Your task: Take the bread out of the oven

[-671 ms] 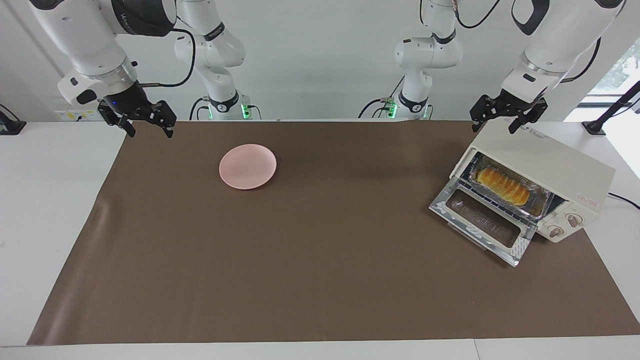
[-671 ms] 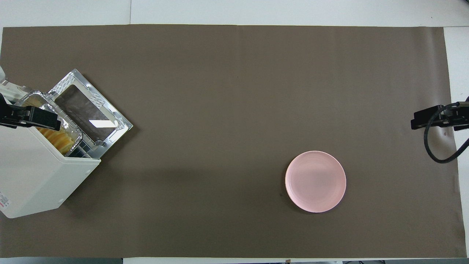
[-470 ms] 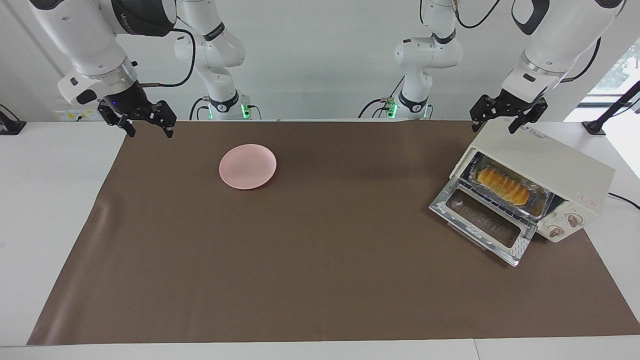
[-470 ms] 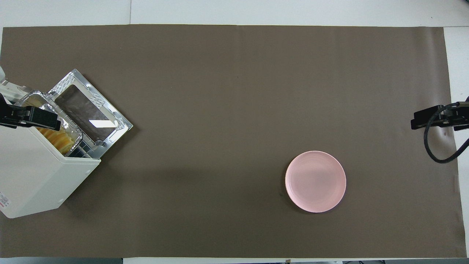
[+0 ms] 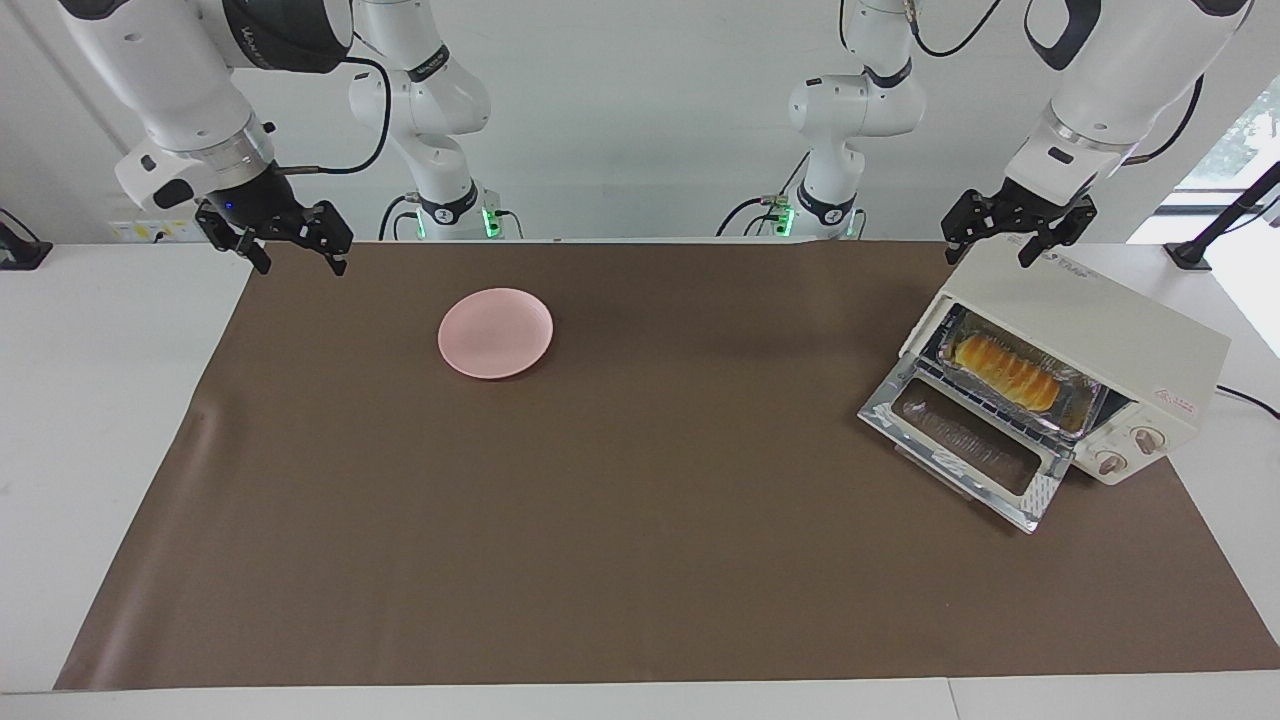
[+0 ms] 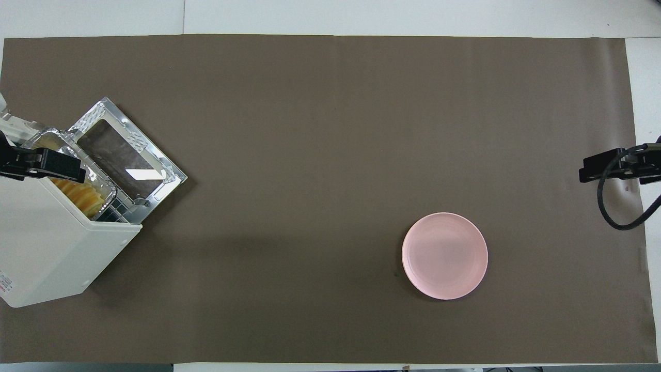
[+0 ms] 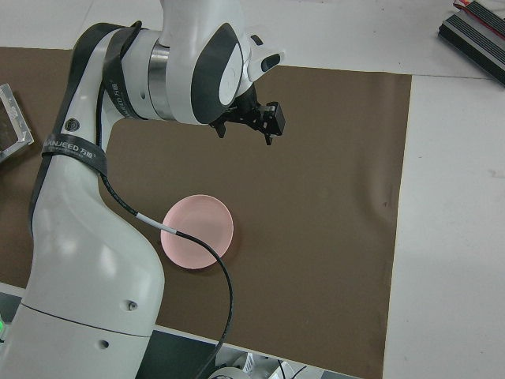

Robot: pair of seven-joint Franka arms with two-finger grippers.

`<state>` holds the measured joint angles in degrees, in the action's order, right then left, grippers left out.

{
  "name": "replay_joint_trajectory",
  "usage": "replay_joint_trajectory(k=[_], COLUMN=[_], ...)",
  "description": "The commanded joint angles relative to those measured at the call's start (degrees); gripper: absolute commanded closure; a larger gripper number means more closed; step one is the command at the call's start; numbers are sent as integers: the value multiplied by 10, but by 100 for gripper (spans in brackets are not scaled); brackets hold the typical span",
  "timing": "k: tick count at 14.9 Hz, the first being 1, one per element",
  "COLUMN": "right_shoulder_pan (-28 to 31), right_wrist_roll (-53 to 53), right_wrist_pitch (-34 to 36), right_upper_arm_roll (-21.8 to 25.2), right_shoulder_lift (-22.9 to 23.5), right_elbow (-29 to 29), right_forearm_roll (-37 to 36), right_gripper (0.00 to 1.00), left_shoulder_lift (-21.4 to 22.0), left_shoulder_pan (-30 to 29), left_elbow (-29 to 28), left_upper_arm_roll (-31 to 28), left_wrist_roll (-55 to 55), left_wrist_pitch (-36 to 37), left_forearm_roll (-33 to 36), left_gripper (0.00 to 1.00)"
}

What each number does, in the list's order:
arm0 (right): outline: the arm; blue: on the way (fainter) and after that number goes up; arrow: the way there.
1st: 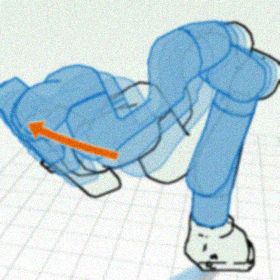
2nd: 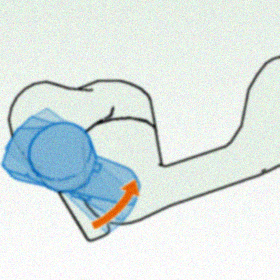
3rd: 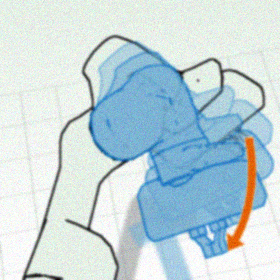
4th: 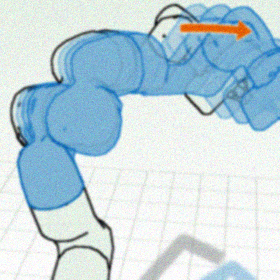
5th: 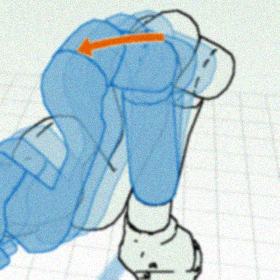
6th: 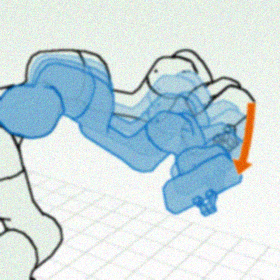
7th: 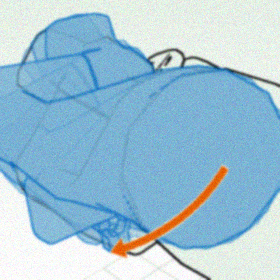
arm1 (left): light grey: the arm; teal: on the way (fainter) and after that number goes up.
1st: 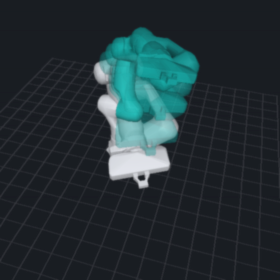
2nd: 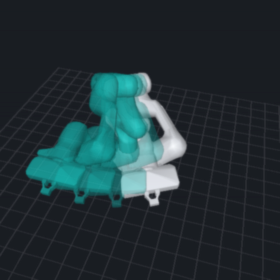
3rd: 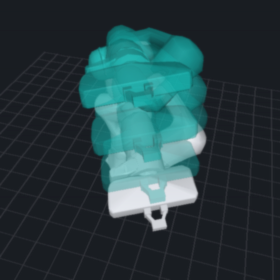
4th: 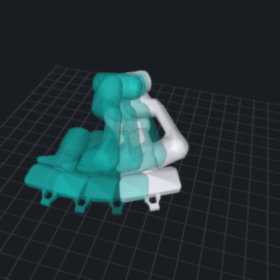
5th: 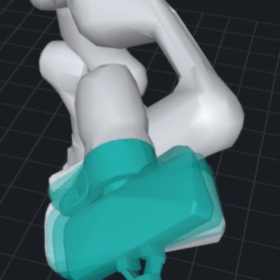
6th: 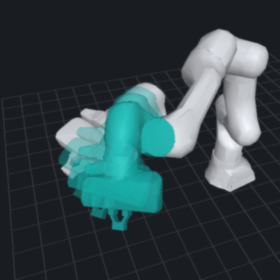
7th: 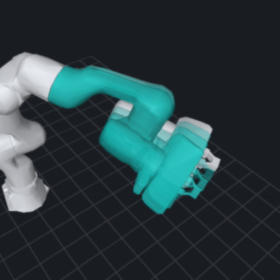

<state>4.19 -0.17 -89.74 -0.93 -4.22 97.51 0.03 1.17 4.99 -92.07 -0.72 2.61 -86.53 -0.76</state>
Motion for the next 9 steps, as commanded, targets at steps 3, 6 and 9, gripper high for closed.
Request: replay_joint_trajectory(k=[3,6,9], right_shoulder_pan=[6,6,6], right_wrist_roll=[10,8,8], right_wrist_pitch=[2,1,0], right_upper_arm_roll=[-3,-3,-3], right_shoulder_lift=[-11,-11,-11], right_elbow=[11,11,11], right_forearm_roll=[1,1,1], right_gripper=[0,0,0], left_shoulder_lift=[-182,-255,-257], left_shoulder_pan=[4,8,16], left_elbow=[186,237,177], left_upper_arm_roll=[-8,-8,-8], left_wrist_roll=[-141,-281,-333], left_wrist_pitch=[13,-26,-104], left_forearm_roll=[-6,3,83], left_gripper=[0,0,0])
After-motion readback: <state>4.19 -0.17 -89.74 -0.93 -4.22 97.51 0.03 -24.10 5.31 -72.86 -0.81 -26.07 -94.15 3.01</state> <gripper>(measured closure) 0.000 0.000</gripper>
